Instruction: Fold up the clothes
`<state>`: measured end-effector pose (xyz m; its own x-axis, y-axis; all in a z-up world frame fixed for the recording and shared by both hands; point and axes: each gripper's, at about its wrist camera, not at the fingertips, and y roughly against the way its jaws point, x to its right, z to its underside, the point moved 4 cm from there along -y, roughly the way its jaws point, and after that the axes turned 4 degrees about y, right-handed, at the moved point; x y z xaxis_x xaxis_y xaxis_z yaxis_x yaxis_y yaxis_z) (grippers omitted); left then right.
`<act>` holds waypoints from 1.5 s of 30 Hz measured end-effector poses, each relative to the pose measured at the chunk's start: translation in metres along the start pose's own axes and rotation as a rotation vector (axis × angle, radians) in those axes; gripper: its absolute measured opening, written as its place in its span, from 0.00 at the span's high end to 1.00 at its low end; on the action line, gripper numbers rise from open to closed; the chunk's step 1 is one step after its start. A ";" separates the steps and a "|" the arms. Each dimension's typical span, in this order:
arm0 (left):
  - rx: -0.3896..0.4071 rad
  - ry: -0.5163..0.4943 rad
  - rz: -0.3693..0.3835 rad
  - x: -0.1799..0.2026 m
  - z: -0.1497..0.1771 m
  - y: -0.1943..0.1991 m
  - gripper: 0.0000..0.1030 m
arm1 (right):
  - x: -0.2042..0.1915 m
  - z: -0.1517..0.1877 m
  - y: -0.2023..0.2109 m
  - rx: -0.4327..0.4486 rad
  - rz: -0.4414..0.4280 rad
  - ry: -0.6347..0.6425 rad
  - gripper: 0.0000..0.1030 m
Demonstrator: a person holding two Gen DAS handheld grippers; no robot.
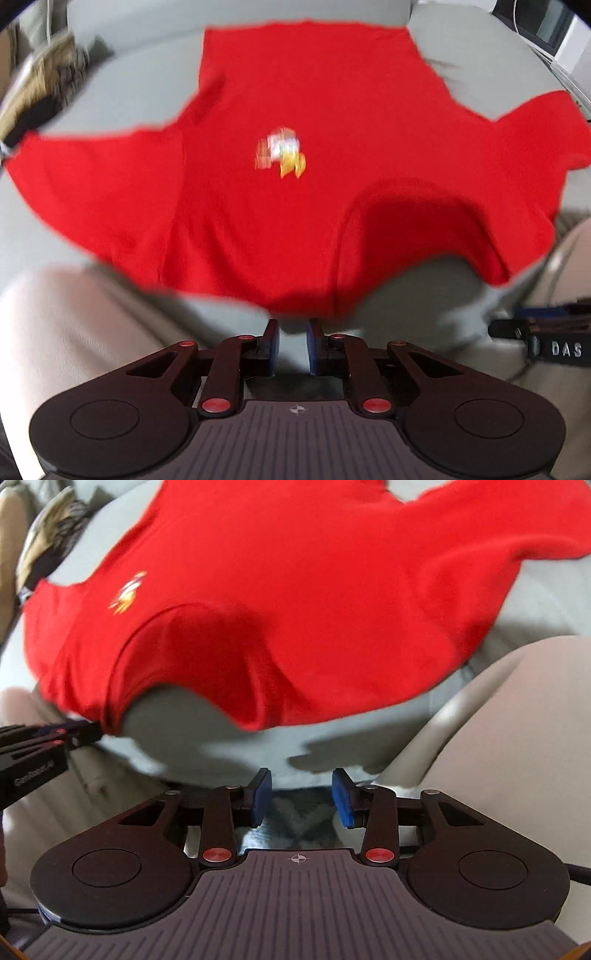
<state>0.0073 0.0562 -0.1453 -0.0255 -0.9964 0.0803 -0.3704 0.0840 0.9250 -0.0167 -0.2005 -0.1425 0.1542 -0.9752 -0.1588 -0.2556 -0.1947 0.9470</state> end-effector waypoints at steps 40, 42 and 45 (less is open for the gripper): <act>0.101 0.146 0.201 -0.025 -0.016 0.031 0.59 | -0.028 -0.027 0.056 0.174 -0.035 0.081 0.33; 0.159 0.249 0.234 -0.056 -0.025 0.046 0.58 | -0.028 -0.035 0.080 0.245 -0.069 0.064 0.30; 0.244 0.442 0.239 -0.115 -0.031 0.062 0.59 | -0.026 -0.046 0.114 0.342 -0.120 0.033 0.30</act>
<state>0.0162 0.1764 -0.0857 0.2377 -0.8480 0.4738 -0.6076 0.2508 0.7536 -0.0057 -0.1922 -0.0172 0.2320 -0.9405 -0.2482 -0.5375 -0.3366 0.7732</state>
